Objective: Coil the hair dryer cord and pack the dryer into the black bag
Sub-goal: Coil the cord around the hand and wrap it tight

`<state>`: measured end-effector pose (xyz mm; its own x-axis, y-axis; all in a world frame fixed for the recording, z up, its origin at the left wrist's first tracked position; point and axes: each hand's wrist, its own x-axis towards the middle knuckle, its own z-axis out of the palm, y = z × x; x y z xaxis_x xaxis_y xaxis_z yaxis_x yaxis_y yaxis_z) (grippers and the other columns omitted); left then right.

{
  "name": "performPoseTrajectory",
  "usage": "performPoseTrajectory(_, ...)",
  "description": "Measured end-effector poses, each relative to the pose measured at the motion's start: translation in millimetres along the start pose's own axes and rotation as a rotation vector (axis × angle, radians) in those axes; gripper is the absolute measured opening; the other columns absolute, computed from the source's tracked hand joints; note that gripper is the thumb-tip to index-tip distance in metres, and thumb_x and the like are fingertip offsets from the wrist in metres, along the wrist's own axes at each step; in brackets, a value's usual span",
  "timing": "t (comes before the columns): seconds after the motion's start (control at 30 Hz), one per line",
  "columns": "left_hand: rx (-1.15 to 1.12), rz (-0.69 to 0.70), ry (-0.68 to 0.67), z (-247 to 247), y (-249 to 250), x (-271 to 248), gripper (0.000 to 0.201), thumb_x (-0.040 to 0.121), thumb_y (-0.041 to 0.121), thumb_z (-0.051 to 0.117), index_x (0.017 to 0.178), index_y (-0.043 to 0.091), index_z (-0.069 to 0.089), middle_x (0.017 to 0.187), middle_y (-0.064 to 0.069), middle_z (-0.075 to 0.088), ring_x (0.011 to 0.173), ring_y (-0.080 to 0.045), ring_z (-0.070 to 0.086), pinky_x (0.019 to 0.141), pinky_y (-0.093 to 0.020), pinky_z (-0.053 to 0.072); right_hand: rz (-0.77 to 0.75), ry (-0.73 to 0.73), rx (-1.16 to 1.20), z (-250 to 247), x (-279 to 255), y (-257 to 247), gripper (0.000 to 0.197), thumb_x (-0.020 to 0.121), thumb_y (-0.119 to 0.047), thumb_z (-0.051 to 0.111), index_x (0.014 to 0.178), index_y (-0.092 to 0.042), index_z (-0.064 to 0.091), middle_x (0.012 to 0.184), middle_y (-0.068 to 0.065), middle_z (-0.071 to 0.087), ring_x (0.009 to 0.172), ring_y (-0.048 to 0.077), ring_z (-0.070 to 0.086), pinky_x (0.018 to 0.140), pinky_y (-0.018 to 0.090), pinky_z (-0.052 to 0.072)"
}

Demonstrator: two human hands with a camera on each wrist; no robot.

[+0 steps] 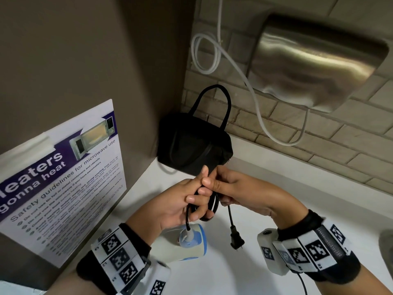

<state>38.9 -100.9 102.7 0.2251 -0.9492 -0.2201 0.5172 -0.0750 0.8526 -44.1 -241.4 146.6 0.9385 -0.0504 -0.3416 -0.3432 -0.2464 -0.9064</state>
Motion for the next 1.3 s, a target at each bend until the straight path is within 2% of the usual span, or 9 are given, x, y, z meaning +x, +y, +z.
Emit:
performPoseTrajectory(0.17,0.072,-0.008,0.008,1.5,1.4,-1.4,0.055,0.082,0.065,0.033,0.054,0.018,0.041,0.033,0.009,0.024,0.027,-0.010,0.035,0.063,-0.023,0.051,-0.044,0.000,-0.125,1.7,-1.7,1.7,0.041,0.084,-0.047,0.059,0.098,-0.012,0.044,0.086,0.010,0.052,0.065,0.010,0.039,0.060,0.021,0.038)
performPoseTrajectory(0.33,0.084,0.019,0.090,7.2,5.7,-3.8,0.063,0.088,0.060,0.026,0.050,0.025,0.064,0.031,0.009,0.025,0.027,-0.009,0.032,0.062,-0.024,0.051,-0.094,0.088,-0.197,7.6,-1.3,5.6,0.035,0.090,-0.042,0.054,0.104,-0.013,0.041,0.091,0.015,0.056,0.064,0.012,0.041,0.061,0.025,0.039)
performPoseTrajectory(0.47,-0.035,0.101,0.201,0.4,4.2,-0.2,0.049,0.093,0.051,0.041,0.061,0.015,0.053,0.034,0.008,0.025,0.030,-0.011,0.034,0.062,-0.025,0.052,-0.160,0.212,-0.369,14.6,-0.7,9.8,0.017,0.096,-0.033,0.050,0.103,-0.018,0.045,0.100,0.005,0.061,0.054,0.001,0.045,0.059,0.018,0.040)
performPoseTrajectory(0.6,-0.207,0.202,0.377,-9.4,4.4,6.6,0.040,0.096,0.034,0.048,0.063,0.011,0.047,0.043,0.002,0.041,0.040,-0.015,0.049,0.057,-0.024,0.054,-0.240,0.420,-0.610,17.0,-7.9,9.3,0.017,0.097,-0.029,0.048,0.095,-0.016,0.059,0.085,-0.007,0.063,0.070,0.004,0.051,0.062,0.014,0.036)
performPoseTrajectory(0.77,-0.447,0.331,0.535,-24.8,10.5,9.2,0.033,0.098,0.029,0.047,0.071,0.011,0.052,0.049,0.001,0.059,0.046,-0.014,0.062,0.058,-0.026,0.058,-0.220,0.267,-0.483,19.5,-28.9,6.0,0.013,0.096,-0.027,0.051,0.094,-0.027,0.064,0.069,-0.016,0.064,0.061,0.004,0.049,0.060,0.020,0.041)
performPoseTrajectory(0.83,-0.477,0.350,0.506,-22.4,16.6,4.7,0.034,0.098,0.030,0.045,0.071,0.011,0.051,0.043,0.005,0.047,0.043,-0.011,0.048,0.053,-0.022,0.055,-0.121,0.174,-0.339,20.6,-32.6,7.3,0.012,0.090,-0.035,0.059,0.098,-0.026,0.061,0.073,-0.011,0.065,0.059,0.003,0.052,0.060,0.018,0.043)
performPoseTrajectory(0.93,-0.440,0.286,0.406,-12.9,19.8,-2.7,0.037,0.098,0.033,0.044,0.068,0.013,0.053,0.036,0.008,0.032,0.050,-0.014,0.027,0.037,-0.014,0.043,-0.013,0.148,-0.184,21.2,-32.7,10.4,0.049,0.075,-0.057,0.056,0.113,-0.026,0.049,0.089,-0.001,0.066,0.057,0.010,0.056,0.066,0.020,0.045)
performPoseTrajectory(1.0,-0.421,0.253,0.262,-8.6,16.3,-3.9,0.039,0.096,0.037,0.046,0.065,0.014,0.055,0.032,0.008,0.030,0.039,-0.011,0.028,0.046,-0.018,0.047,0.015,0.175,-0.086,21.5,-29.7,10.8,0.059,0.074,-0.064,0.047,0.122,-0.029,0.042,0.093,-0.004,0.068,0.055,0.014,0.054,0.063,0.021,0.045)
performPoseTrajectory(1.3,-0.213,0.214,0.085,1.8,9.3,-6.4,0.045,0.087,0.043,0.050,0.049,0.019,0.047,0.025,0.011,0.027,0.022,-0.004,0.025,0.046,-0.019,0.044,-0.151,0.171,-0.055,21.5,-14.8,3.3,0.041,0.089,-0.049,0.045,0.110,-0.017,0.057,0.084,0.004,0.061,0.062,0.012,0.057,0.066,0.026,0.046)
